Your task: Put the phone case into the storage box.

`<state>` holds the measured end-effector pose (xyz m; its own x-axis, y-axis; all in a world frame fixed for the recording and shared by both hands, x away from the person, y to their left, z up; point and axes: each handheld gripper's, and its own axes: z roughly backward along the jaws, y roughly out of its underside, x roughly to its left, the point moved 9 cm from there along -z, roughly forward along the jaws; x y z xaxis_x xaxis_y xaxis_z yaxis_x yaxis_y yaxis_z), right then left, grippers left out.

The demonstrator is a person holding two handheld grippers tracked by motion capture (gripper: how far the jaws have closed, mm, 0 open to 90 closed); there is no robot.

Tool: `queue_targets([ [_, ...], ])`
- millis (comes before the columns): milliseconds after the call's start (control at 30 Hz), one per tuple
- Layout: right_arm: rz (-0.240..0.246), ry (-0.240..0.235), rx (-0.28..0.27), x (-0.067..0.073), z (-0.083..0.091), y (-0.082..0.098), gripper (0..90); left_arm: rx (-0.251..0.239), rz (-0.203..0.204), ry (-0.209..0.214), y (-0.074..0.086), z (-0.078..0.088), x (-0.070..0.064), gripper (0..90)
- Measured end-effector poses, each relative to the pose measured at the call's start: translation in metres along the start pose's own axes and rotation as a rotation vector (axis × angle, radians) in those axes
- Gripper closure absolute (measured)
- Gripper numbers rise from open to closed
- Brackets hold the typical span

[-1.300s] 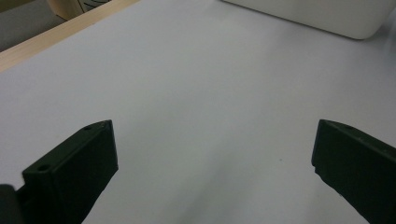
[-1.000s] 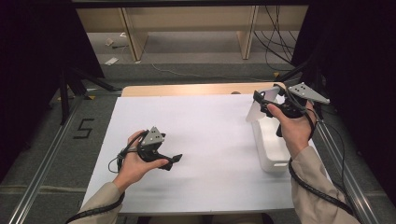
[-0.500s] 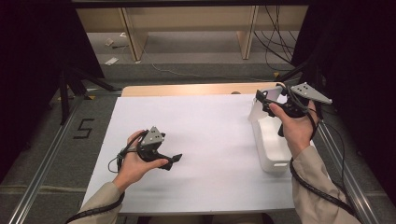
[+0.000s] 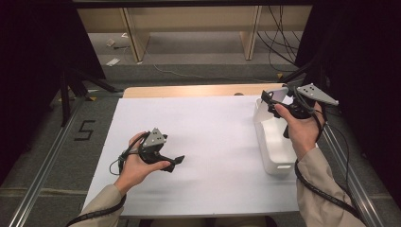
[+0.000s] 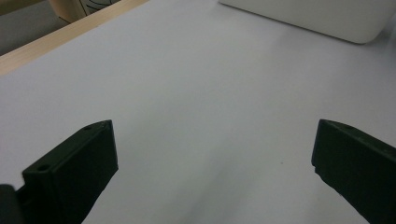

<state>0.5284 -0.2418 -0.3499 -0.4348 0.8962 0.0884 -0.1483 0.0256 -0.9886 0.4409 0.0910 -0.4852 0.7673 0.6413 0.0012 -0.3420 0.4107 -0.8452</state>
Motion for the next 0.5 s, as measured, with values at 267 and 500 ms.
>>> queue_targets([
  [267, 0.001, 0.013, -0.003, -0.0043, 0.0017, -0.0013, 18.7, 0.001, -0.001, 0.001, -0.0001, 0.0003, 0.0002, 0.0],
  [500, -0.002, 0.027, -0.001, -0.009, 0.0025, -0.0005, 18.7, 0.001, 0.0, 0.0, -0.0001, 0.0003, 0.0003, 0.0],
])
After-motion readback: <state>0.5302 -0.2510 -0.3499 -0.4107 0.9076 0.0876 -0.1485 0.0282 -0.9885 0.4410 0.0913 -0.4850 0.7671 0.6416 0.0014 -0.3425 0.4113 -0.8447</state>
